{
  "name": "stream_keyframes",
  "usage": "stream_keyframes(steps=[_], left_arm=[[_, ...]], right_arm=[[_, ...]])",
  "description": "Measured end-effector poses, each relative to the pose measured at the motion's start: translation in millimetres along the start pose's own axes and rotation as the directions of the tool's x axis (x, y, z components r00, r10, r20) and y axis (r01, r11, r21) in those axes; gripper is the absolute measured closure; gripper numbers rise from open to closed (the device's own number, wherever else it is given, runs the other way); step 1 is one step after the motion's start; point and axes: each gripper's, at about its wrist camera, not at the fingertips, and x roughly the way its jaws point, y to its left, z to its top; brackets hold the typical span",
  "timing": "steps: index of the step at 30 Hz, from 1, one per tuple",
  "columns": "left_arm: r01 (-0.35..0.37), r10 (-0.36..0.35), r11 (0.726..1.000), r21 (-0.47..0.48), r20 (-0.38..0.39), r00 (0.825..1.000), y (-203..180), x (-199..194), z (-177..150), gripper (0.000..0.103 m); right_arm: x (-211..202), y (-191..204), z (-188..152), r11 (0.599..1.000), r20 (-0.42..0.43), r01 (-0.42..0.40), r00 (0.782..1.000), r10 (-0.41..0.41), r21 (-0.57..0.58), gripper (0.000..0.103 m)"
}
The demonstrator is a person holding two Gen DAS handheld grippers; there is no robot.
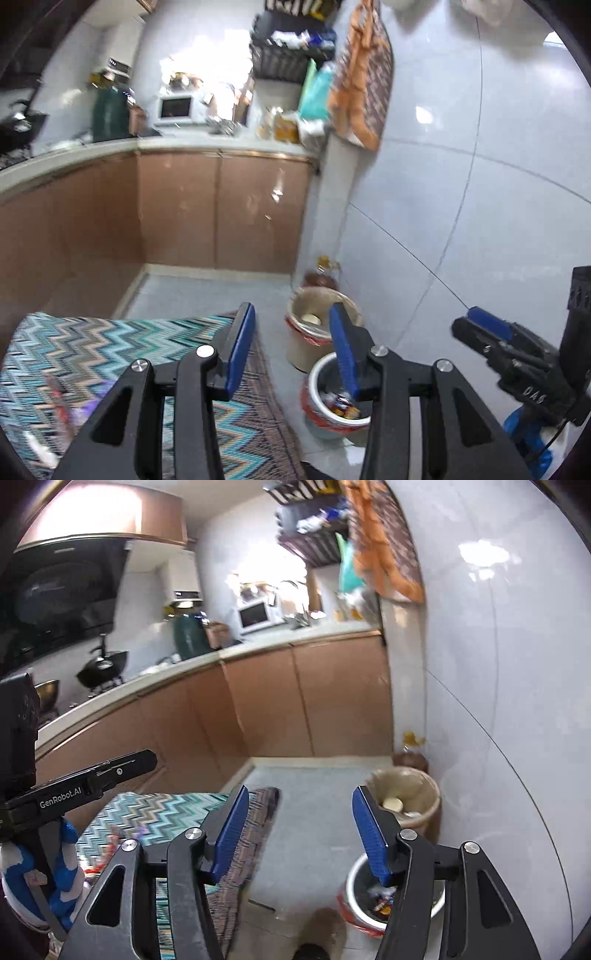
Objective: Collect trash
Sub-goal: 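Move both tools back over the remaining trash on the rug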
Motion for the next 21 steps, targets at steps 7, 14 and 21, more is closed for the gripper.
stream_keyframes(steps=[7, 14, 21], left_arm=[[-0.129, 0.13, 0.991, -0.026, 0.079, 0.988, 38, -72, -17, 0.055], [-0.252, 0.255, 0.967, -0.039, 0.129, 0.958, 62, -122, -44, 0.046], [-0.322, 0.325, 0.946, -0.041, 0.159, 0.932, 79, -153, -63, 0.04]], right_arm=[[-31, 55, 1, 0.995, 0.037, -0.078, 0.996, 0.08, -0.06, 0.037], [-50, 96, -5, 0.986, 0.055, -0.126, 0.99, 0.133, -0.11, 0.021], [-67, 133, -15, 0.978, 0.073, -0.154, 0.984, 0.165, -0.144, 0.005]])
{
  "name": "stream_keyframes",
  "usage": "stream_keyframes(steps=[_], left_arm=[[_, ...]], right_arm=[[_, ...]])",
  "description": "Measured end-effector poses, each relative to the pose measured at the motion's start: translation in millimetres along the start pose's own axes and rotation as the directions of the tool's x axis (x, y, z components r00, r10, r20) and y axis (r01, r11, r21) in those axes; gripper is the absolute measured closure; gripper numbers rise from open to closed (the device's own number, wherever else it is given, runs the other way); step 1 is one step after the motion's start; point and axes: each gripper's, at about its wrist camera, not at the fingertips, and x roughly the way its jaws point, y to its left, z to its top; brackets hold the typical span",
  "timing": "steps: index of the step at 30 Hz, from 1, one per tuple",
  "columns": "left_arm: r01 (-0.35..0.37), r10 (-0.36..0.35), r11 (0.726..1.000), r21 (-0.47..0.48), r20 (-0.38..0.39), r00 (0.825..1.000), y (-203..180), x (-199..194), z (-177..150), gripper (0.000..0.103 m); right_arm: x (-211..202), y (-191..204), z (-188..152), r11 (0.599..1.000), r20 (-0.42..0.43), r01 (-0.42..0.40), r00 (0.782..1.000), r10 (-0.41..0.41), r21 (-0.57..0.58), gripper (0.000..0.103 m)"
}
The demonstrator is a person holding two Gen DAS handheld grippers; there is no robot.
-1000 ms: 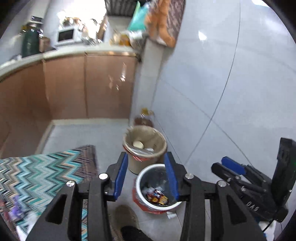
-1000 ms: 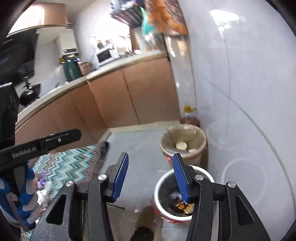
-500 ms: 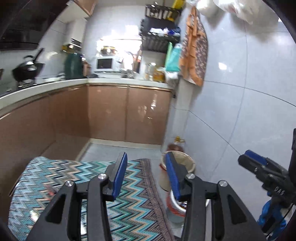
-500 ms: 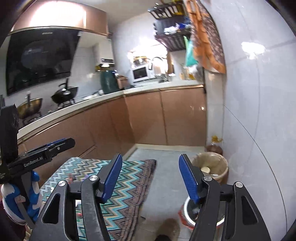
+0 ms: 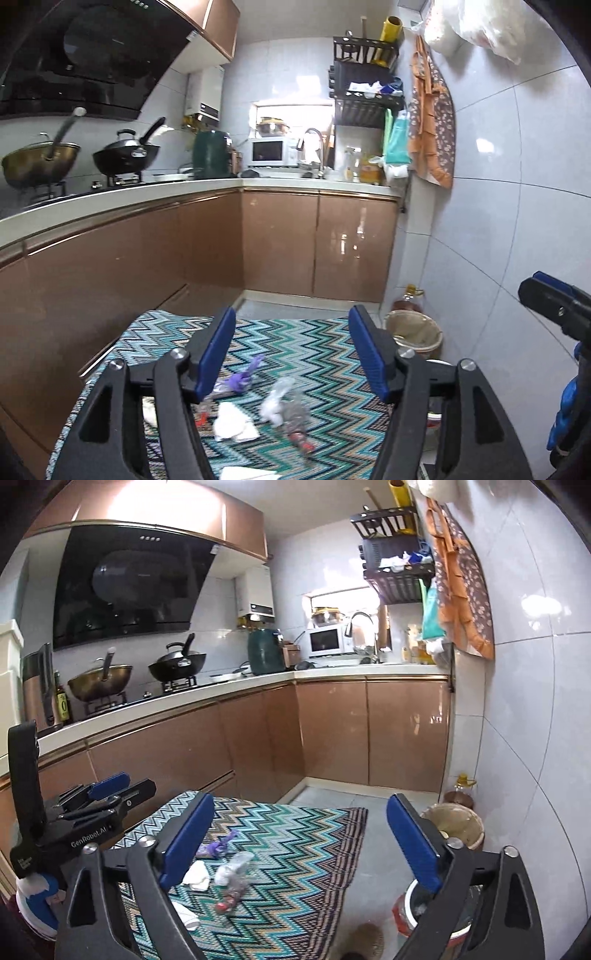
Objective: Collect trash
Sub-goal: 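Move both tools back over the remaining trash on the rug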
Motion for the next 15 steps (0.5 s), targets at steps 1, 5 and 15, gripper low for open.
stream_keyframes(steps=[1, 5, 15], left_arm=[[-0.008, 0.008, 1.0, -0.003, 0.005, 1.0, 3, -3, -2, 0.039], [-0.042, 0.043, 0.999, -0.012, 0.01, 0.999, 13, -12, -9, 0.037], [-0.114, 0.116, 0.993, -0.039, 0.081, 0.99, 44, -44, -25, 0.037]], right_arm=[[-1, 3, 0, 1.0, 0.0, -0.005, 1.0, 0.005, 0.0, 0.004], [-3, 20, -4, 1.0, -0.008, -0.016, 1.0, 0.016, -0.013, 0.001], [-17, 54, -6, 0.998, 0.018, -0.043, 0.999, 0.044, -0.054, 0.0]])
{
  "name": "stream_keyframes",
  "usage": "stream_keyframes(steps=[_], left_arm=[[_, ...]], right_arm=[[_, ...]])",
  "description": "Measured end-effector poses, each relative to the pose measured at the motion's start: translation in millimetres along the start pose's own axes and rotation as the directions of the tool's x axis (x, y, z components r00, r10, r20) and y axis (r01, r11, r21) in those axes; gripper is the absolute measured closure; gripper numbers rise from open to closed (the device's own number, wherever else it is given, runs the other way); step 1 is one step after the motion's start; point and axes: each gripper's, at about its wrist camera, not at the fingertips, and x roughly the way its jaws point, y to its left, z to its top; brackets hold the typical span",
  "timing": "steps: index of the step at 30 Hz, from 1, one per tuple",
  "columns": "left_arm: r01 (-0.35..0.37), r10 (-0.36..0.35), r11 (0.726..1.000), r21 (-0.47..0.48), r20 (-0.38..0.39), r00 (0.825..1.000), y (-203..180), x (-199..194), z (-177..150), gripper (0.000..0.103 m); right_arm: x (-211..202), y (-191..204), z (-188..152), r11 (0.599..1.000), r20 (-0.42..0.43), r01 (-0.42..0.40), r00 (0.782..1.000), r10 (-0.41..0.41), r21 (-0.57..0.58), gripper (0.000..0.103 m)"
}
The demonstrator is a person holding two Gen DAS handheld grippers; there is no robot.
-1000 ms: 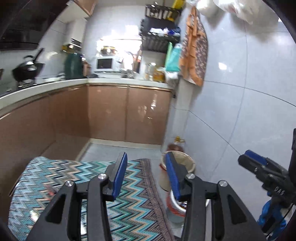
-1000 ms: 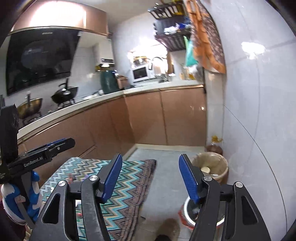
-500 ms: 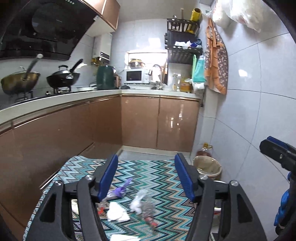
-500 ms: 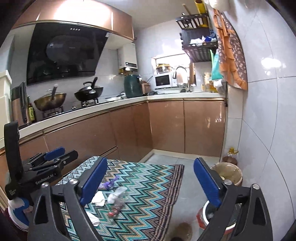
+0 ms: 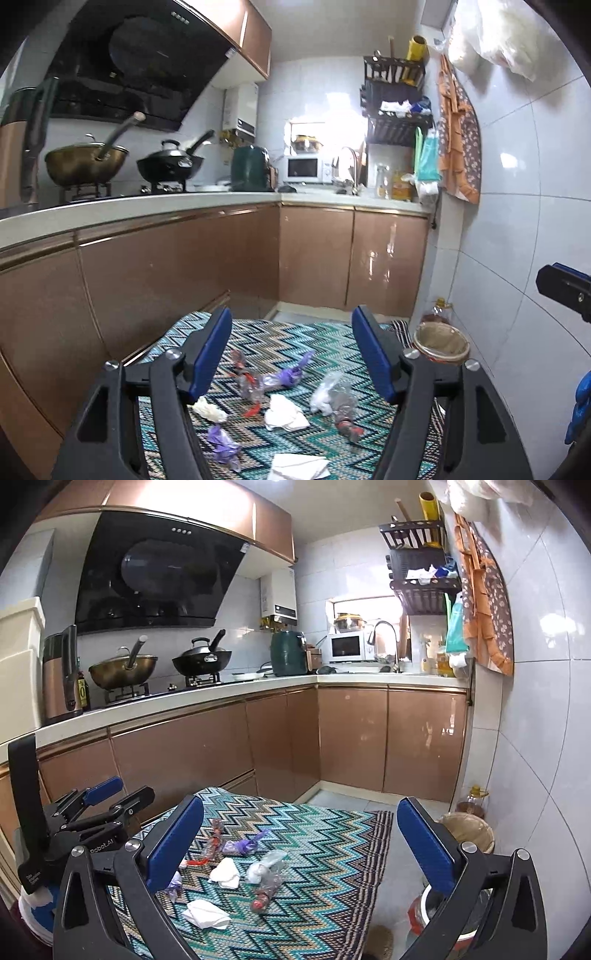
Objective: Collect trash
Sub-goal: 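Move both tools back over the remaining trash on the rug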
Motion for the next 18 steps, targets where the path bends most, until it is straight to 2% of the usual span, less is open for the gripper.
stream_keyframes(steps=[6, 10, 18], left_arm=[[-0.027, 0.027, 1.0, -0.011, 0.037, 0.999, 18, -17, -1, 0.037], [-0.025, 0.025, 0.999, -0.022, 0.006, 1.0, 37, -19, -2, 0.037], [-0.092, 0.09, 0.992, -0.082, -0.019, 0.996, 83, -22, -8, 0.037]], right_arm=[[-9, 11, 3, 1.0, 0.038, -0.022, 0.999, 0.021, 0.006, 0.0], [-9, 15, 6, 0.999, 0.057, -0.034, 0.998, 0.033, 0.0, 0.0], [8, 20, -4, 1.0, -0.002, -0.028, 1.0, 0.028, -0.012, 0.0]])
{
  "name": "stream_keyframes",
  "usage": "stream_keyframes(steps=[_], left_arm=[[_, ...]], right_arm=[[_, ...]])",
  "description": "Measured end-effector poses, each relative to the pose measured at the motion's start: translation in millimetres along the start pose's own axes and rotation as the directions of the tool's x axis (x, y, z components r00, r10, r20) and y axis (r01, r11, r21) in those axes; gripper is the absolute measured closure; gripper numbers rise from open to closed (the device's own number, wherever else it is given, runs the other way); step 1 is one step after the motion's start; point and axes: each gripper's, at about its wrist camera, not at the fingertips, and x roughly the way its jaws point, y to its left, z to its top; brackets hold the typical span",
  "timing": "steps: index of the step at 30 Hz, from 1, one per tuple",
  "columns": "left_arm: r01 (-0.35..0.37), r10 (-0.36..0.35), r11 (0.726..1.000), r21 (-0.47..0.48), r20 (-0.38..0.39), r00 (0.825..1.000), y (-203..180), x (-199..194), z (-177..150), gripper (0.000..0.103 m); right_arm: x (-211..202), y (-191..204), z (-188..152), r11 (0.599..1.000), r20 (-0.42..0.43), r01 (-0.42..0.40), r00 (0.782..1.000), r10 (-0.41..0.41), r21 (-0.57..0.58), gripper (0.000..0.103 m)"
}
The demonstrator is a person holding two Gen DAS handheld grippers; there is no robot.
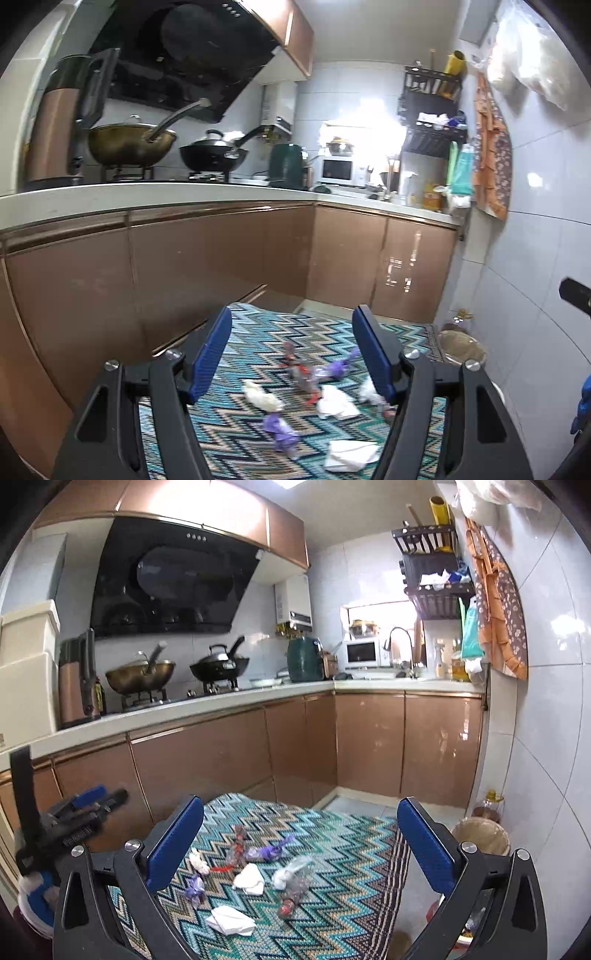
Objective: Collect trash
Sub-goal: 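Move both tools back over the remaining trash on the rug, then grasp the white tissue with the left gripper while the right grasps the plastic bottle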
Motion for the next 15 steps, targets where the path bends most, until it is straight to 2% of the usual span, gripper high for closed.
stream_keyframes(steps=[3, 9, 12, 15], left_arm=[[-0.041, 0.041, 0.999, -0.011, -0.017, 0.999, 17, 3, -2, 0.037], [-0.084, 0.08, 0.995, -0.047, -0.084, 0.993, 46, 22, -15, 0.036], [-0.126, 0.115, 0.989, -0.072, -0.143, 0.983, 62, 41, -27, 0.036], [-0.135, 0.112, 0.986, -0.102, -0.202, 0.973, 72, 61, -38, 0.037]], right_arm=[[9, -5, -7, 1.0, -0.027, -0.007, 1.0, 0.007, 0.007, 0.0], [33, -11, -22, 0.999, -0.102, -0.033, 0.994, 0.035, 0.015, 0.0], [47, -16, -33, 0.998, -0.138, -0.05, 0.989, 0.053, 0.029, 0.0], [65, -25, -44, 0.997, -0.182, -0.06, 0.981, 0.07, 0.057, 0.0]])
